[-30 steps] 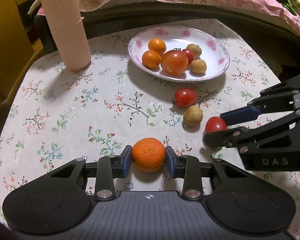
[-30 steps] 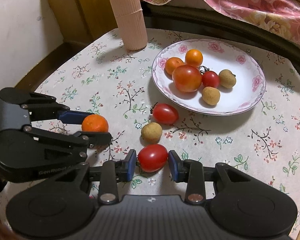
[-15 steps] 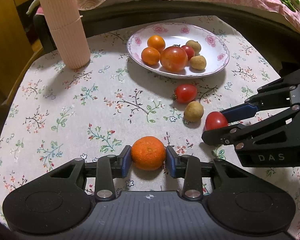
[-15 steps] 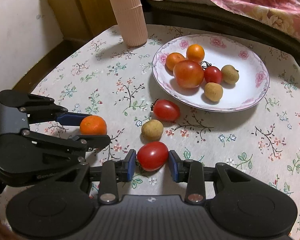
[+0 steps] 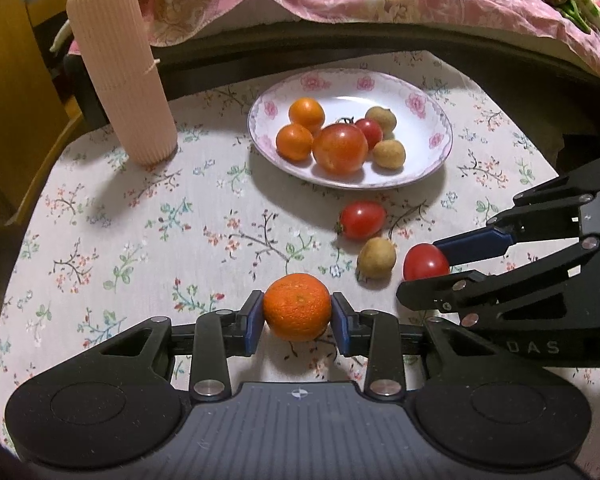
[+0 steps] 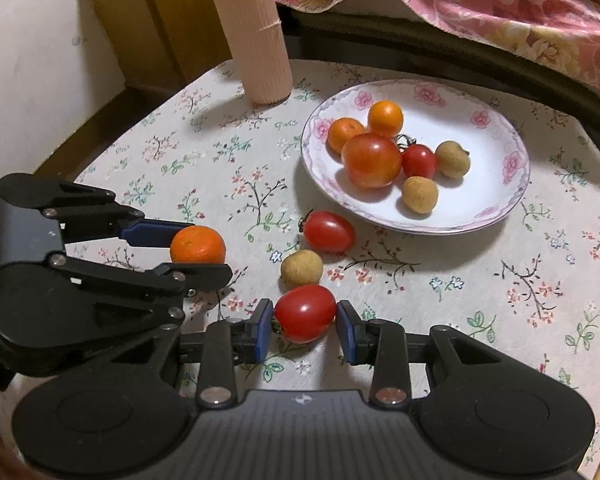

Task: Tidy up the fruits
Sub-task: 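Hold the orange and cherry tomato lifted above the table with both tools, then carry the orange and cherry tomato toward the white plate with both tools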

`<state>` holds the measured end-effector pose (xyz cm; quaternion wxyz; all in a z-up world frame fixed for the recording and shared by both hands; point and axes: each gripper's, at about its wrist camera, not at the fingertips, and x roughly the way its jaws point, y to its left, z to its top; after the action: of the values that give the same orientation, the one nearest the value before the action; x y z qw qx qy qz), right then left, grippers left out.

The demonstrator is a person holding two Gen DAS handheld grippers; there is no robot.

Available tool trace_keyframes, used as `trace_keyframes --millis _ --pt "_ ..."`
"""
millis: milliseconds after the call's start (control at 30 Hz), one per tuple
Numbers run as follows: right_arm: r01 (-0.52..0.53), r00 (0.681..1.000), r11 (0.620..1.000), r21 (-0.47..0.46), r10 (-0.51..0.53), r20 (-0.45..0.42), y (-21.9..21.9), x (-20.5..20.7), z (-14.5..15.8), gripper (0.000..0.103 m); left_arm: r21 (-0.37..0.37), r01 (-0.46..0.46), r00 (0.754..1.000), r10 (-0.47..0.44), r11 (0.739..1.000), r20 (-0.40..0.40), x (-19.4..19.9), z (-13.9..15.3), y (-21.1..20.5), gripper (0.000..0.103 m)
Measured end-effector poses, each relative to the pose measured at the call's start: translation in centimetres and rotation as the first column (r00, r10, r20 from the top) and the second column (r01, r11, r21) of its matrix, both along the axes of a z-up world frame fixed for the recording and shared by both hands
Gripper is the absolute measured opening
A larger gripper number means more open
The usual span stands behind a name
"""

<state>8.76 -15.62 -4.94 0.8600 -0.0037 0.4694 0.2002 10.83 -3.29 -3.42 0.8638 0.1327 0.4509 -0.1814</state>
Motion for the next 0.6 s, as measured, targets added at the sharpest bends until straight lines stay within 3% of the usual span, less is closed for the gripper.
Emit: trace_keyframes --millis 600 --pt "0.03 0.998 1.0 0.006 -0.03 0.047 -0.7 0.0 1.4 0.035 -0.019 -0.012 0.999 0.013 1.0 0.038 0.4 1.0 -0.6 0.042"
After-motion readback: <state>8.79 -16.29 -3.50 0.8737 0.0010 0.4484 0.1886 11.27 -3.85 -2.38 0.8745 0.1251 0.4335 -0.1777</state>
